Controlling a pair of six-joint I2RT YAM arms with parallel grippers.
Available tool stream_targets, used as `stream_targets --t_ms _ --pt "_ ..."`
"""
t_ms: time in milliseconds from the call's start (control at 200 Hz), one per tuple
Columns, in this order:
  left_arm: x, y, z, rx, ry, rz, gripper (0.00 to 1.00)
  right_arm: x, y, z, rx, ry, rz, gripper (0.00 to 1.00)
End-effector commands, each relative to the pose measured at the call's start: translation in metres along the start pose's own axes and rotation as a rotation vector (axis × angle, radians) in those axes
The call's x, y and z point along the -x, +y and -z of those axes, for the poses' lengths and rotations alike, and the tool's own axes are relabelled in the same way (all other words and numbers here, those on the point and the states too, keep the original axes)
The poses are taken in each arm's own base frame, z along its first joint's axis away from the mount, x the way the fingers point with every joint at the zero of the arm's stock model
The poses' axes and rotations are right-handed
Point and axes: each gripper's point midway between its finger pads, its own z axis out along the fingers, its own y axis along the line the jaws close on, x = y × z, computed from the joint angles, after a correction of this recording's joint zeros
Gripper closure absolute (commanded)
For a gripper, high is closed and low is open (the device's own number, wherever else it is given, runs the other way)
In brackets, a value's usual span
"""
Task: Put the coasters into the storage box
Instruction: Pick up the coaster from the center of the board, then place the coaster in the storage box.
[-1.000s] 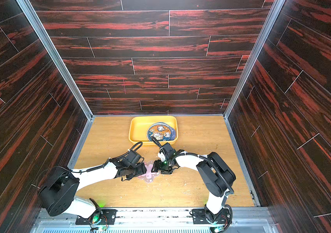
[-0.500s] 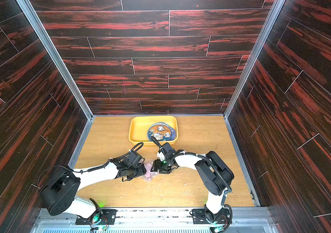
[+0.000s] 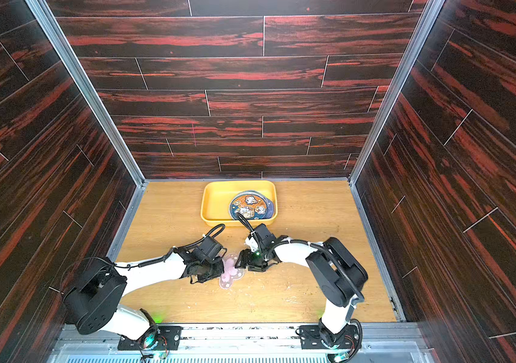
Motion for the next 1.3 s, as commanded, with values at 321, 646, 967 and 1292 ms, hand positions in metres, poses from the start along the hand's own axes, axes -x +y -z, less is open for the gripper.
stream_targets --t_ms 321,646,967,1292 --pt "0.055 -0.072 0.092 -0.124 -0.145 -0.087 0.99 0.000 -0.005 0.061 0.040 -0.092 -0.060 0.20" --pt "0.135 -0.135 0.130 -0.281 -0.252 -0.126 0.99 0.014 0.000 0.096 0.088 -0.163 -0.069 0.18" --pt "0.216 -0.179 0.087 -0.354 -0.255 -0.163 0.98 0.019 0.000 0.110 0.108 -0.190 -0.077 0.18" --pt "0.261 -0.183 0.019 -0.375 -0.224 -0.137 0.96 0.024 -0.006 0.111 0.105 -0.201 -0.102 0.17"
